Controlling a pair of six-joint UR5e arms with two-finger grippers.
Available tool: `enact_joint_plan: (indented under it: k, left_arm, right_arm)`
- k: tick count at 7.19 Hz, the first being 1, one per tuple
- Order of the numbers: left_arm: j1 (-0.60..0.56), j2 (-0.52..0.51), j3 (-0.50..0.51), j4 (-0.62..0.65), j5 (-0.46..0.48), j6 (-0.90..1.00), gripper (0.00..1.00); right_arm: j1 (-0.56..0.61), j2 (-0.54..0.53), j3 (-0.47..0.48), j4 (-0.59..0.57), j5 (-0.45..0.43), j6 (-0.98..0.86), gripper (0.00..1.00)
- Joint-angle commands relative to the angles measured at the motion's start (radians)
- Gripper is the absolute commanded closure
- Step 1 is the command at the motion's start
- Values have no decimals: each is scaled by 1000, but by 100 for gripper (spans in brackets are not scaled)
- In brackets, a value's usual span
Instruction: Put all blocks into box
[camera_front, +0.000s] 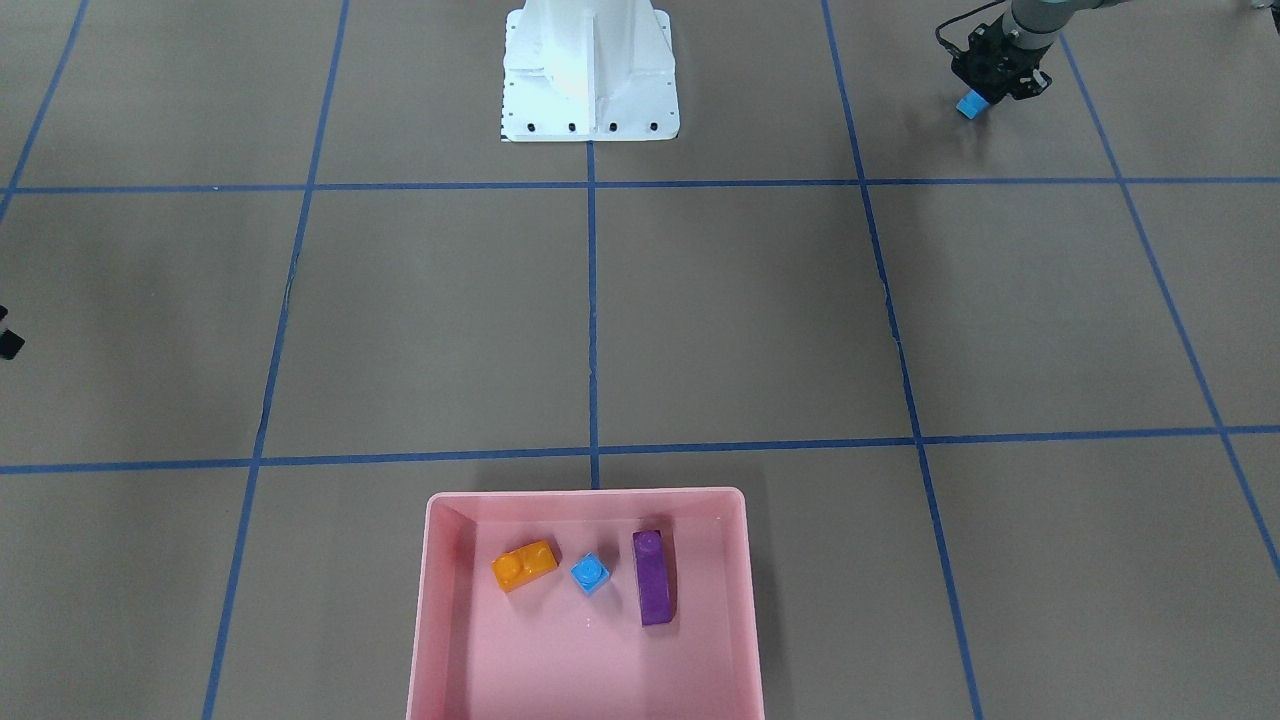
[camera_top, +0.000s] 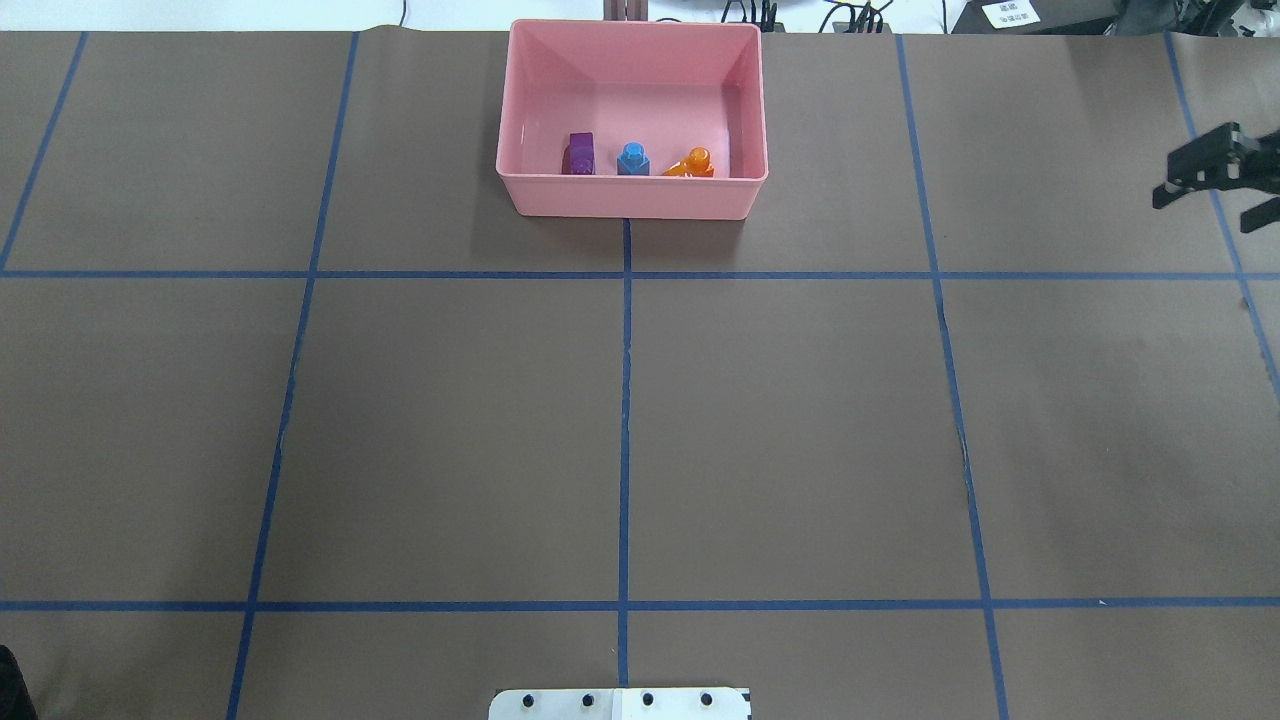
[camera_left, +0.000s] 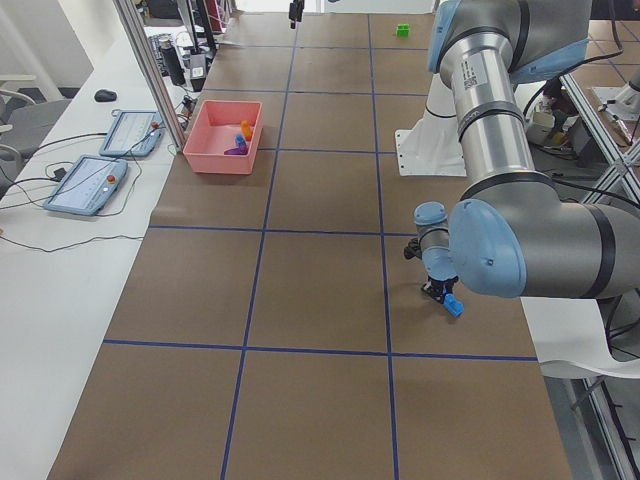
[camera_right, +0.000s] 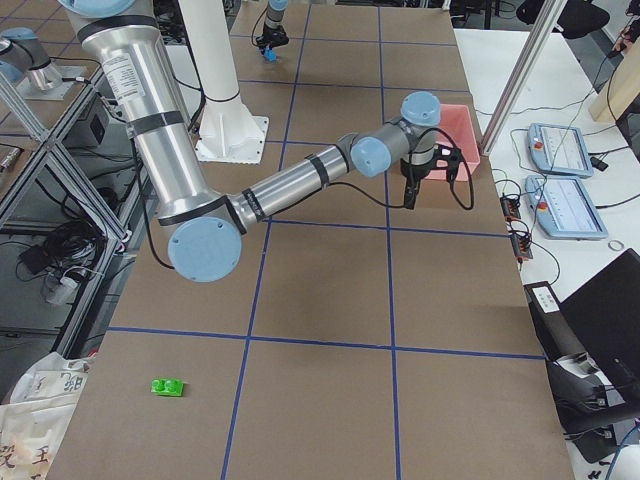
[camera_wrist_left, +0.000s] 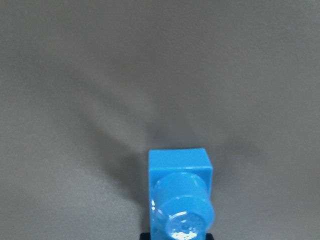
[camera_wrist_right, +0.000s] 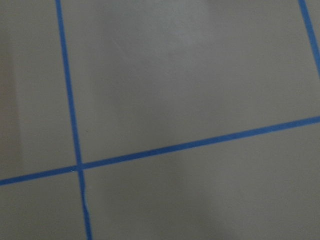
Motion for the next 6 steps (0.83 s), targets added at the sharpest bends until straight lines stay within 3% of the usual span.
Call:
enact_joint_plan:
  k: [1,2,4,5,6]
  left_arm:
    - [-175,14,-83,1,-64,2,100]
    - [-296,-21,-106,1,-178,3,100]
    - [-520,-193,-107,54,-195,5,100]
    - [-618,-348,-107,213,-237,5,100]
    - [-678,-588,-102,491,-253,7,100]
  right_arm:
    - [65,-214,28,6,-1,-252,0]
    - [99,-302,28,7,-1,-364,0]
    - [130,-467,15,15,-11,-533,0]
    - [133,-529,-11,16,-16,-591,0]
    - [165,-605,-25,16,-13,-707,0]
